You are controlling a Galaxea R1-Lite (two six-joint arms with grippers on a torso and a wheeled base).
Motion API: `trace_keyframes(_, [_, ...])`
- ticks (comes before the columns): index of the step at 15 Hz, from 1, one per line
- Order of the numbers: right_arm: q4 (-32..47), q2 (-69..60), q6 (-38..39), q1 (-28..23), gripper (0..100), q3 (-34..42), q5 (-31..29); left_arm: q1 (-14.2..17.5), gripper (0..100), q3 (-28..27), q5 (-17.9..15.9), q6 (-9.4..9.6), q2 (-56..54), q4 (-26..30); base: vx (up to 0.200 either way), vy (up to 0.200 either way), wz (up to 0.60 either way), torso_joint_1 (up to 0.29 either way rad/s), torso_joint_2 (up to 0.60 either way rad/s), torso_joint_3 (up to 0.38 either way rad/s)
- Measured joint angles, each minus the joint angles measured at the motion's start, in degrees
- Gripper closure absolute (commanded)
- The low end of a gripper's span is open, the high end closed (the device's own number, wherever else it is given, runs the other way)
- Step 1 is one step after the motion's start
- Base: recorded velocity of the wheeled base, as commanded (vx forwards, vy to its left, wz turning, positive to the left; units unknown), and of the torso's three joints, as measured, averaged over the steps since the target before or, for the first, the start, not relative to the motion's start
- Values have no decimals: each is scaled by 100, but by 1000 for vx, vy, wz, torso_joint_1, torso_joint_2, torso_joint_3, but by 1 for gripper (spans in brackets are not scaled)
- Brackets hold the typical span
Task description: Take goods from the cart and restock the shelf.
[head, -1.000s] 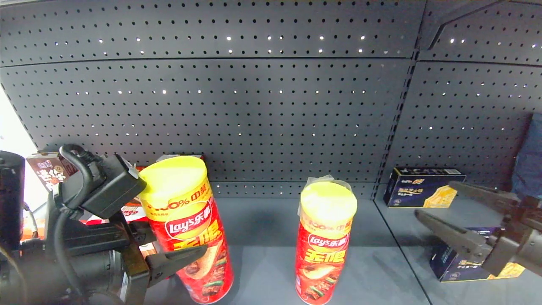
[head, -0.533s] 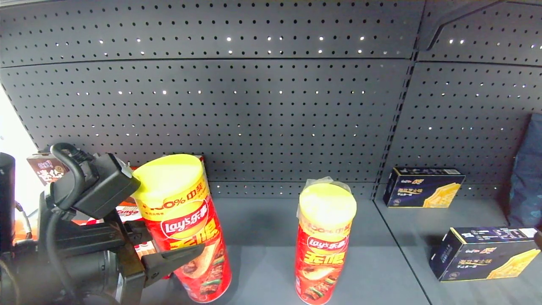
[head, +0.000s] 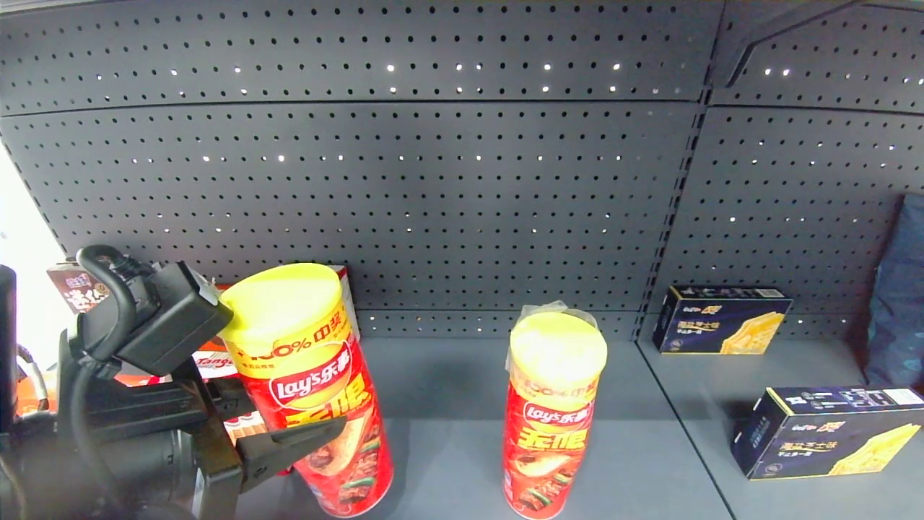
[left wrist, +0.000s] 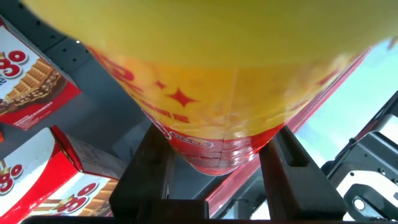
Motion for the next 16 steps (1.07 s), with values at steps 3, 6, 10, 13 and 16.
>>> trace_keyframes(3, [56, -538, 5, 65, 0, 9, 11, -2, 100, 39, 0, -2, -50, 7, 0, 0, 0, 0, 0, 0])
trace_keyframes(6, [59, -695, 5, 72, 0, 13, 12, -5, 100, 106, 193, 1, -143, 9, 0, 0, 0, 0, 0, 0])
trace_keyframes(10, [59, -741, 5, 74, 0, 15, 12, 28, 100, 59, 239, -34, -290, 2, 0, 0, 0, 0, 0, 0])
trace_keyframes(13, [60, -749, 5, 74, 0, 15, 12, 172, 100, -95, 190, -54, -328, 38, 0, 0, 0, 0, 0, 0])
trace_keyframes(16, [62, -750, 5, 74, 0, 15, 11, 369, 100, -564, -152, -54, -111, 30, 0, 0, 0, 0, 0, 0])
